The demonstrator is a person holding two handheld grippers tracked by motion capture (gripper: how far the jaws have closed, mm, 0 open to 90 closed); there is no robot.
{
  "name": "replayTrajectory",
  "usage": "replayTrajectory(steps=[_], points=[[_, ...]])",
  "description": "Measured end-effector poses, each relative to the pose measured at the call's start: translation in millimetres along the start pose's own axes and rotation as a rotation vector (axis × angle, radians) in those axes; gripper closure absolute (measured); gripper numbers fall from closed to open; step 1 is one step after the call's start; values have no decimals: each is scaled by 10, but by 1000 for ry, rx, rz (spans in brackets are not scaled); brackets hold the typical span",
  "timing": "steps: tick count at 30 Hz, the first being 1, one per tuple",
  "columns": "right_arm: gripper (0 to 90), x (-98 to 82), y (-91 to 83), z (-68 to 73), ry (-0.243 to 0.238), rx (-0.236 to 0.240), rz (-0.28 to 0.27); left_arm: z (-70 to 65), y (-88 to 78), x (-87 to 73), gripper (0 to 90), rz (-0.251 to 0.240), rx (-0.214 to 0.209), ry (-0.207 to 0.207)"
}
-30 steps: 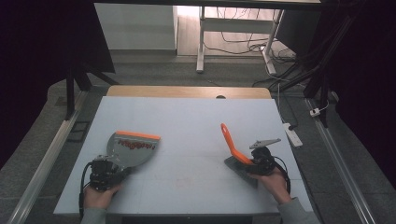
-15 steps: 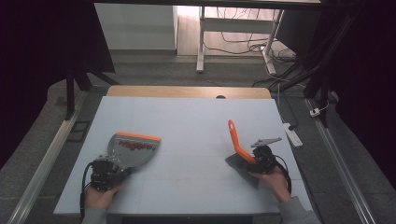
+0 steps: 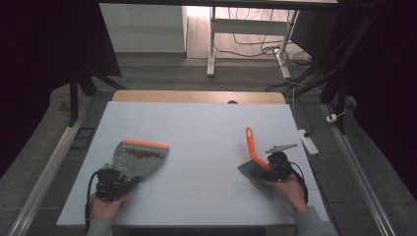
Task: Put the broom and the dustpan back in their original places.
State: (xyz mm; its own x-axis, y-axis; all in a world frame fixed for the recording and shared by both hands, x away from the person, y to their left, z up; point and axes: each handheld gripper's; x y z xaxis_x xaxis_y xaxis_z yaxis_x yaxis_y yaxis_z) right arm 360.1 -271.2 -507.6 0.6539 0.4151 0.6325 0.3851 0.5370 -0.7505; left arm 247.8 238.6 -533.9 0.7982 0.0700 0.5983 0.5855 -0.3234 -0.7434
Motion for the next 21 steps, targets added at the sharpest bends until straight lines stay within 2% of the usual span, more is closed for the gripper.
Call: replayTrajectory(steps=[6, 8, 12, 13, 14, 15, 18, 21], points=[[456, 1, 6, -20, 21, -11, 8, -1, 5, 1, 554, 7, 9, 2], [449, 4, 8, -23, 27, -11, 9, -1, 6, 1, 518, 11, 4, 6], [413, 10, 10, -30, 39, -16, 9, -20, -8, 2, 435, 7, 20, 22], [366, 14, 8, -28, 42, -32, 7, -21, -11, 1, 419, 4, 23, 22], [339, 19, 6, -28, 31, -71, 8, -20, -13, 0, 405, 4, 22, 21], [346, 21, 2, -36, 31, -92, 15, -19, -14, 0, 393, 3, 21, 20], [373, 14, -20, -90, 69, -60, 7, -13, -25, 2, 373, -2, 23, 20], [366, 13, -17, -86, 59, -65, 7, -6, -41, 3, 365, -12, 22, 18]])
Point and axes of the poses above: each handheld gripper's, and its own axes: y roughly forward along the jaws, x roughly out of its top, z roughly to its left, and after that the axes turned 3 degrees about -z, right-handed
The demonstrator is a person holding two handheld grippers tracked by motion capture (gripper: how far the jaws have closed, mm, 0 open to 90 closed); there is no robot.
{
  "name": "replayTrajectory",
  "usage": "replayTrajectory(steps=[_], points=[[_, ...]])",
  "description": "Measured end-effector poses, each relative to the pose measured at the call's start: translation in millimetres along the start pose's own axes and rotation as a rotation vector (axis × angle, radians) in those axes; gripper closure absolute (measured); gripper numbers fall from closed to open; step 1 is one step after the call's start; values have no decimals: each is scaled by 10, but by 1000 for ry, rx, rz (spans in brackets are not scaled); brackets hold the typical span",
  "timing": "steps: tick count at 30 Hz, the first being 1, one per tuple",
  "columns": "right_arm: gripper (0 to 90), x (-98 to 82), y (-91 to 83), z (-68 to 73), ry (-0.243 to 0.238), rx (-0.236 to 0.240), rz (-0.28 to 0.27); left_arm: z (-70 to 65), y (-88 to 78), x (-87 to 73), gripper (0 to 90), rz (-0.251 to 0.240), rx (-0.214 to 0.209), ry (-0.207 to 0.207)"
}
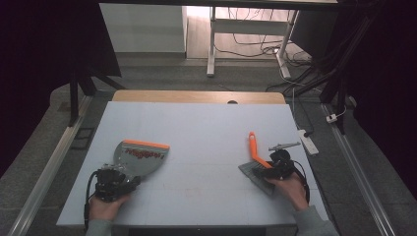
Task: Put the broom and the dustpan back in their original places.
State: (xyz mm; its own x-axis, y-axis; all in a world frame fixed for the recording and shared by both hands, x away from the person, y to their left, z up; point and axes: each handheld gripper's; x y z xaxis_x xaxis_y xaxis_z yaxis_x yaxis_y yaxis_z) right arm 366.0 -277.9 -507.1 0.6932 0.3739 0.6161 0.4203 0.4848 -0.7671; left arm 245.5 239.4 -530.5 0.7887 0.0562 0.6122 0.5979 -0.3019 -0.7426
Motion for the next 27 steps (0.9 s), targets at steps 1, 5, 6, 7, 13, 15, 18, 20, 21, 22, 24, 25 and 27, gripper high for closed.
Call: replayTrajectory(steps=[1, 5, 6, 7, 13, 15, 18, 20, 21, 22, 24, 25, 27], points=[[364, 1, 2, 3, -3, -3, 0, -4, -4, -2, 362, -5, -4, 4], [358, 2, -3, -3, 0, 2, -3, -11, -22, 2, 355, -15, -8, 10], [357, 1, -4, -4, -3, -1, -3, -8, -27, 2, 354, -17, -8, 10], [355, 1, -4, -2, -7, -3, -3, -3, -32, 2, 354, -19, -9, 10], [348, 4, -18, 12, -29, -28, -14, 17, -73, 2, 345, -34, -21, 18], [348, 8, -42, 10, -41, -49, -29, 20, -80, 1, 343, -36, -19, 15], [352, 14, -90, 3, -36, -50, -57, 29, -102, 3, 339, -39, -17, 16], [351, 17, -118, 3, -39, -53, -70, 41, -121, 2, 336, -41, -19, 14], [351, 19, -132, 5, -41, -55, -76, 50, -137, -1, 335, -44, -25, 12], [351, 22, -149, 8, -42, -54, -82, 58, -153, -4, 335, -45, -32, 10], [351, 26, -177, 17, -55, -56, -93, 67, -174, -15, 332, -45, -32, 7], [352, 27, -187, 22, -62, -54, -97, 71, -179, -19, 332, -45, -31, 6], [356, 26, -202, 33, -74, -52, -105, 70, -194, -25, 332, -43, -28, 7]])
Point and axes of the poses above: each handheld gripper's, and its own axes: y roughly forward along the jaws, x roughly out of its top, z roughly to its left, and after that the axes turned 3 degrees about -z, right-handed
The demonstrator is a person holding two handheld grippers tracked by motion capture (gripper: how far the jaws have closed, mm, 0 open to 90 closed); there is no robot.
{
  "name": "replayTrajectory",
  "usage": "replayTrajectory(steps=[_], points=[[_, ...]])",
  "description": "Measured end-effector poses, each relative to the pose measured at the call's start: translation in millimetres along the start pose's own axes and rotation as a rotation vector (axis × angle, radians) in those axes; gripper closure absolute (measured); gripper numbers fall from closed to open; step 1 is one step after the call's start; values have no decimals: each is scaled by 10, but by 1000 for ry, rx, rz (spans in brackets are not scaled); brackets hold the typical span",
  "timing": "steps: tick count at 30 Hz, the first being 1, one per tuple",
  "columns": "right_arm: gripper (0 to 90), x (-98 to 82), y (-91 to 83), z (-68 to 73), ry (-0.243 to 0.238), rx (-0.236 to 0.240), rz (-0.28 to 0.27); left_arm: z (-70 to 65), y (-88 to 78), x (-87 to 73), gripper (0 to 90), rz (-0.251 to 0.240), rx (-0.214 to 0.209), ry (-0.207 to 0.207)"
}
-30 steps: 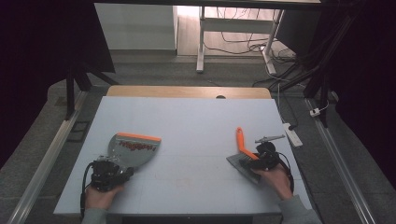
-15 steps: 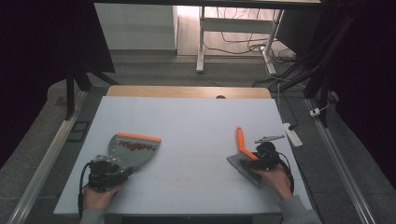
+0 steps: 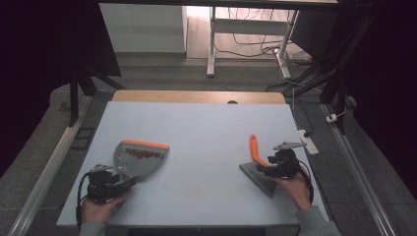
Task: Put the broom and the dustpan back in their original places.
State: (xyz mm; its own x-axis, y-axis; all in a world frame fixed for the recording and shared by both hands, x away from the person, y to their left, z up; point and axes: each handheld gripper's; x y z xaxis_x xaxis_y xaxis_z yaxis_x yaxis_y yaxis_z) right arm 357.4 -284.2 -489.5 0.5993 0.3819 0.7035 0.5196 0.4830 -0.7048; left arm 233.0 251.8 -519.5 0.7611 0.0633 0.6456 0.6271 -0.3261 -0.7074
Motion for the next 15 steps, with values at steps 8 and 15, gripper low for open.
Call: replayTrajectory(steps=[8, 15], points=[[367, 7, -38, 68, -55, 46, -21, -94, -172, 39, 323, -26, -30, 38], [389, -7, -82, 139, -103, 108, -55, -275, -127, 93, 322, -47, -131, 180]])
Point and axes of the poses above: each handheld gripper's, and its own axes: y roughly forward along the jaws, x roughly out of its top, z roughly to its left, and after that the axes turned 3 degrees about -z, right-handed
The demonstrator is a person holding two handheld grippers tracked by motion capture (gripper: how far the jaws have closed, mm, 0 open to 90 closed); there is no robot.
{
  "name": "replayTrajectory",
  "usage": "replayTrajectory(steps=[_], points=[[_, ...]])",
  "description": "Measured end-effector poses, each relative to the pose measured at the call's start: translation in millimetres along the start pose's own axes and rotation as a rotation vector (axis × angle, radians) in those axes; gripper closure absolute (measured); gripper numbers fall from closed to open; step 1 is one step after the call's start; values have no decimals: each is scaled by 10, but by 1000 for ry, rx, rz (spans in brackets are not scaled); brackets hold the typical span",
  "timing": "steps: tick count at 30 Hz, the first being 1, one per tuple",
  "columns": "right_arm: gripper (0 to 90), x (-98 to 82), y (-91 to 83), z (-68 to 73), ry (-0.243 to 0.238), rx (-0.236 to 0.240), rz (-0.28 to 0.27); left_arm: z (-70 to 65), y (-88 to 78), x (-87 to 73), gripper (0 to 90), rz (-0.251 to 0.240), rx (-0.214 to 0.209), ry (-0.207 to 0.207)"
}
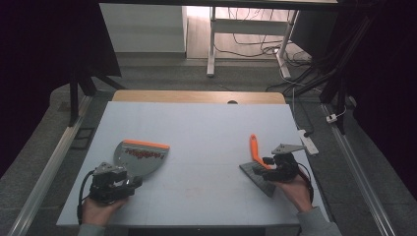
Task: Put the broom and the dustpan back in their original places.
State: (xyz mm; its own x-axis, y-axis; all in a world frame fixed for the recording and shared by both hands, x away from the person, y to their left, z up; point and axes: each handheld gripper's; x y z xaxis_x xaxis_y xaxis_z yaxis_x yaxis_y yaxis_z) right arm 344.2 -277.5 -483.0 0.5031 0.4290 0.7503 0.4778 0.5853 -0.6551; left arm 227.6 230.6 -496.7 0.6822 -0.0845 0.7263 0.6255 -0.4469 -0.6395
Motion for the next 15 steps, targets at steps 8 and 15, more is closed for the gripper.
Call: replayTrajectory(steps=[8, 15], points=[[397, -59, -36, 77, -58, 39, -35, -106, 219, 143, 322, 24, -115, 104], [401, -145, -53, 139, -87, 46, -46, -108, 342, 149, 319, 60, -155, 133]])
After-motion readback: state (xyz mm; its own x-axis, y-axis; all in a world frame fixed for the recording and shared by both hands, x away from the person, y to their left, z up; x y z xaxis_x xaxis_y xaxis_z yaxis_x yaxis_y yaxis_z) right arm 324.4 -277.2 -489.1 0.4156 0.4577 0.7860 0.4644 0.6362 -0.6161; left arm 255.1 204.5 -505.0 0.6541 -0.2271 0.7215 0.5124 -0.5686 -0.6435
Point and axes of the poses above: each handheld gripper's, and its own axes: y roughly forward along the jaws, x roughly out of its top, z roughly to its left, and after that the axes turned 3 degrees about -z, right-handed
